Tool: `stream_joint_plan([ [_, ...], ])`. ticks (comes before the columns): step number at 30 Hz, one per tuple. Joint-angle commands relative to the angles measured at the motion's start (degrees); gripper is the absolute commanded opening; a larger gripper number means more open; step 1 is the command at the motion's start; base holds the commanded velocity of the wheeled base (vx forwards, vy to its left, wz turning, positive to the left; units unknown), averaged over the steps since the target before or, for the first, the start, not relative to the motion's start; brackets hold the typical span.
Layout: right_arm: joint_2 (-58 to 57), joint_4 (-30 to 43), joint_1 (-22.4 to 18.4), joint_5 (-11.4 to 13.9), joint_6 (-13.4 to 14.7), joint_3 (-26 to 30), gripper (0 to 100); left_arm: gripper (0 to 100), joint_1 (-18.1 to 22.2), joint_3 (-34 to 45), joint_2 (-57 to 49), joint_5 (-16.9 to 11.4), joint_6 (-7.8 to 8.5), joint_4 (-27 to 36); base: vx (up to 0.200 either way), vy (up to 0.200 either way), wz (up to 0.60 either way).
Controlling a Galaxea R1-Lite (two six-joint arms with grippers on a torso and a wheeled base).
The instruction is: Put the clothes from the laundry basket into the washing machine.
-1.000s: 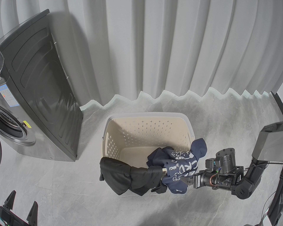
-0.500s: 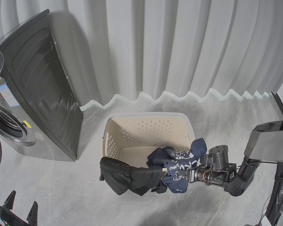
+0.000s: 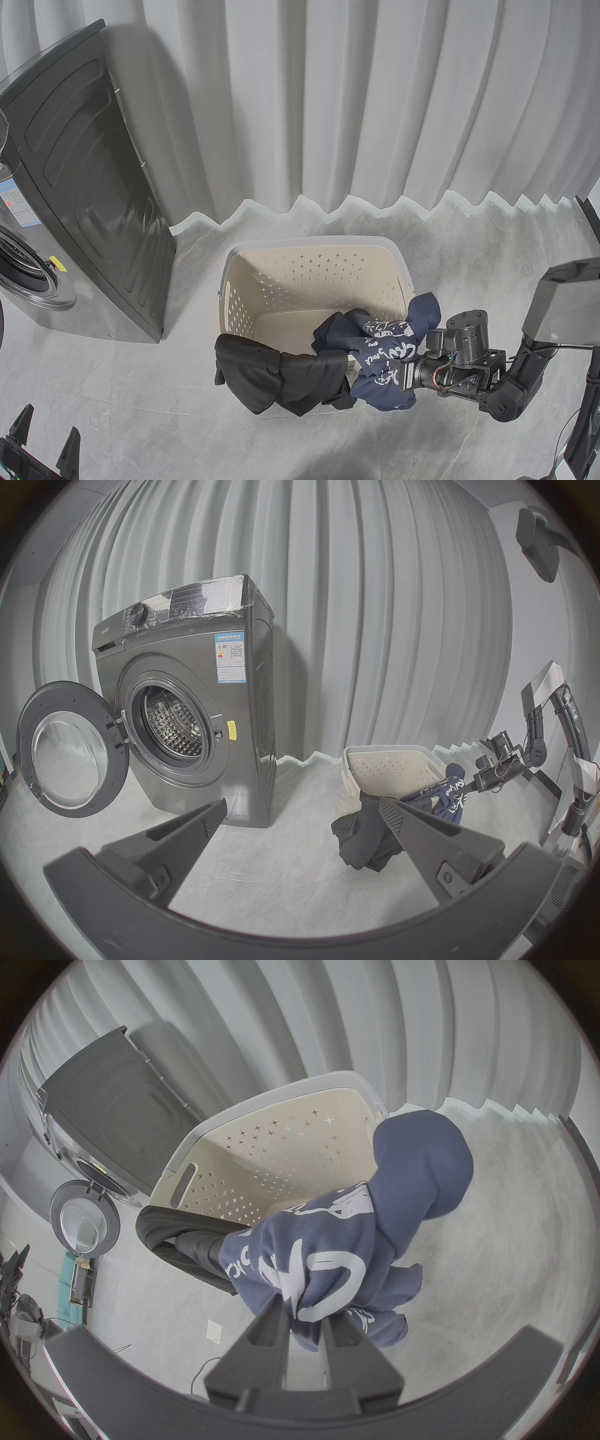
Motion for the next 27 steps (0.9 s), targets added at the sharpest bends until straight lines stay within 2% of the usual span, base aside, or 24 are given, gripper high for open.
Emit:
stream_joint_plan([
  [1,-7.1,0.1,2.8,-0.2,0.8,3.6,0,100,0.0,0.8,-0.7,0.0,-0.03,0.0,0.0,0.0,0.0],
  [6,-13.6,1.3,7.0,-2.0,3.4,6.1,0,100,0.0,0.8,-0.7,0.0,-0.03,0.0,0.0,0.0,0.0],
  [13,-18.0,0.2,7.7,-3.4,3.4,8.4,0,100,0.0,0.8,-0.7,0.0,-0.03,0.0,0.0,0.0,0.0],
  [18,-25.8,0.8,7.8,-3.4,2.2,8.9,0,100,0.0,0.8,-0.7,0.0,-0.03,0.0,0.0,0.0,0.0],
  [21,-31.4,0.1,7.6,-3.2,0.0,8.1,0,100,0.0,0.8,-0.7,0.0,0.06,0.0,0.0,0.0,0.0],
  [26,-34.0,-0.9,7.8,-2.7,-0.2,7.1,0,100,0.0,0.8,-0.7,0.0,0.06,0.0,0.0,0.0,0.0],
  [27,-34.0,-3.3,7.9,-2.5,-1.3,6.3,0,100,0.0,0.8,-0.7,0.0,0.06,0.0,0.0,0.0,0.0],
])
